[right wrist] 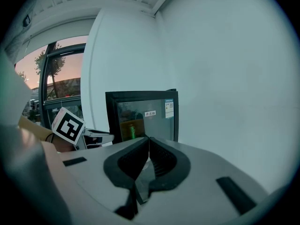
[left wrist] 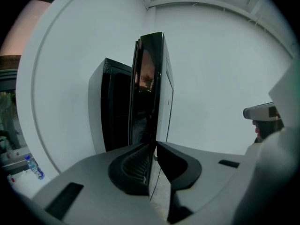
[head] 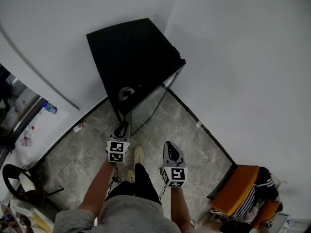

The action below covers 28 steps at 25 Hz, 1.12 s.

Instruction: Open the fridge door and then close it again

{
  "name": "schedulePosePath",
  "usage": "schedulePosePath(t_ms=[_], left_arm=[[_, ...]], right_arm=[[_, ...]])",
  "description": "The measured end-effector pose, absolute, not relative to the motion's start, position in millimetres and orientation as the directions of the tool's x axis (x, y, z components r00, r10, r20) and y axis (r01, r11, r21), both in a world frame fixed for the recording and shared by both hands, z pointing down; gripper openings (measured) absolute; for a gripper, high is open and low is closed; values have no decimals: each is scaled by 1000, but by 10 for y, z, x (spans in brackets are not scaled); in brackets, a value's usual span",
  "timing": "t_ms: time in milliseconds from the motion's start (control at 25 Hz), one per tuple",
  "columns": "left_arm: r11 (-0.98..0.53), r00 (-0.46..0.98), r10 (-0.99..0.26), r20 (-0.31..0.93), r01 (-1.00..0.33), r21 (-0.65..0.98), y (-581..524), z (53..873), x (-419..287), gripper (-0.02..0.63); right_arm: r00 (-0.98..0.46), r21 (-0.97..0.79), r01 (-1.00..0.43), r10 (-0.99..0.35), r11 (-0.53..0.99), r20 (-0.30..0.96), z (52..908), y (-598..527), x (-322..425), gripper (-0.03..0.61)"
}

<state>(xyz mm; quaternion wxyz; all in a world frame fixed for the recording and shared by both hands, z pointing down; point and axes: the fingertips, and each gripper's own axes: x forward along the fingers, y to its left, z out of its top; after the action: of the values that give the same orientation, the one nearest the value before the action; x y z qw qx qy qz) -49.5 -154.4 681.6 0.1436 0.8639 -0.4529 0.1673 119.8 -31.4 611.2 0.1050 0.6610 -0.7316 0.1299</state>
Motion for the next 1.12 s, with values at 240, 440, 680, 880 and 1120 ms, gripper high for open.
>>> schedulePosePath(t_ms=[240,440,680,880,1120], left_arm=[[-554,533,-731,427,-828,86,-1445,6805,-402,51],[-552,529,-738,418,-830,76,-1368,6798,-357,49],[-537,514,-749,418,-841,71,-1310,6806,-294,48],[-503,488,-774,405,-861,76,-1252,6791,-244,49],[-472,455,-789,413,-879,68,-1151,6790,-126,48]], right_arm=[[-78,-50,-997,-942,65,326,6095,-176,1257,25],[-54,-53,-998,-945,39,321,6097,-57,1350,25],[-44,-54,-998,-945,28,324,6131,33,1581,25],[-54,-50,-998,-944,40,326,6154,59,1794,25],[-94,-54,-995,-937,81,336,6211,37,2000,25]])
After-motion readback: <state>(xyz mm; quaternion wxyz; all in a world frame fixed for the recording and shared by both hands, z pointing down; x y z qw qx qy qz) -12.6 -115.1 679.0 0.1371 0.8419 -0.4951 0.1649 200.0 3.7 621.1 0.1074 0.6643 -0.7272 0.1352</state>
